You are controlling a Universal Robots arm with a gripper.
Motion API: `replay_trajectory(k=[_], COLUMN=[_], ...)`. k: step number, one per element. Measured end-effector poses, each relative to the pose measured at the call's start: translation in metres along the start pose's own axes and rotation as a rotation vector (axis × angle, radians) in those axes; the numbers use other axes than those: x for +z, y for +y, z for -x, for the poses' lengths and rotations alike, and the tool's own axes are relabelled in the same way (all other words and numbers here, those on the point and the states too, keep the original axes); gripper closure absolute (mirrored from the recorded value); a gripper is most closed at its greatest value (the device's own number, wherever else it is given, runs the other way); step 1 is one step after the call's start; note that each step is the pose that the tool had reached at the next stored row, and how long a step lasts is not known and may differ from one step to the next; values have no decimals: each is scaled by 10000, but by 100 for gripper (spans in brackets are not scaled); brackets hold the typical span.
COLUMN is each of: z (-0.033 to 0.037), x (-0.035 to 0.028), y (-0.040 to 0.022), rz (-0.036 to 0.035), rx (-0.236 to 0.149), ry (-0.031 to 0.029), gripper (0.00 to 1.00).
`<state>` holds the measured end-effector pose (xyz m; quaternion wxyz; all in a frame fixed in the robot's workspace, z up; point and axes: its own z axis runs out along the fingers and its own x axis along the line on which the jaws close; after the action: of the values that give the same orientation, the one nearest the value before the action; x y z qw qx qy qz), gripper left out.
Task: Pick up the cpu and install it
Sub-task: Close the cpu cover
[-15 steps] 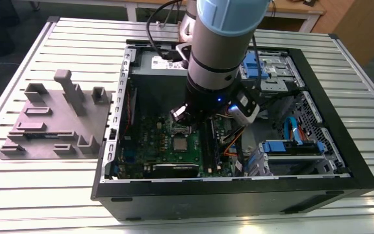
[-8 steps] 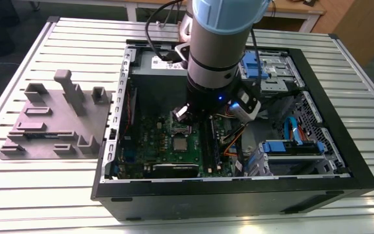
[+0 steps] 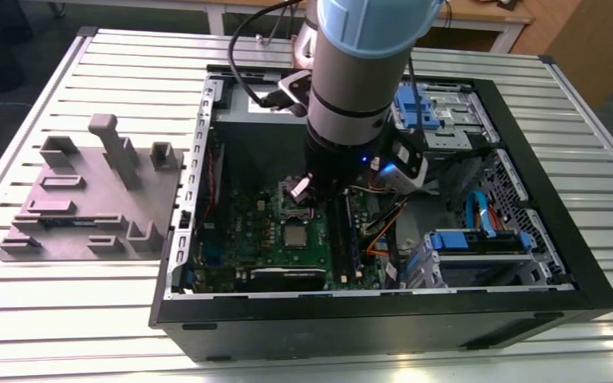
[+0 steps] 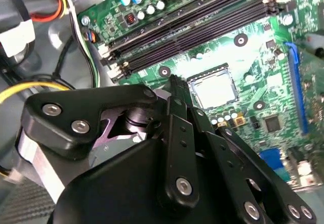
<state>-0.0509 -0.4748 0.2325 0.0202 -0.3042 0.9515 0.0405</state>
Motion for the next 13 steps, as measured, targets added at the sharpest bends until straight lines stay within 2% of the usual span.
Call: replay_trajectory(k=[2,4,6,13], z=[0,3,16,122], x=[2,9,24,70], y=[0,0,4,93], rz=[20,52,100,108], rx=[-318,-468,-522,-552], ry=[22,15,0,5], gripper=[90,90,90,90])
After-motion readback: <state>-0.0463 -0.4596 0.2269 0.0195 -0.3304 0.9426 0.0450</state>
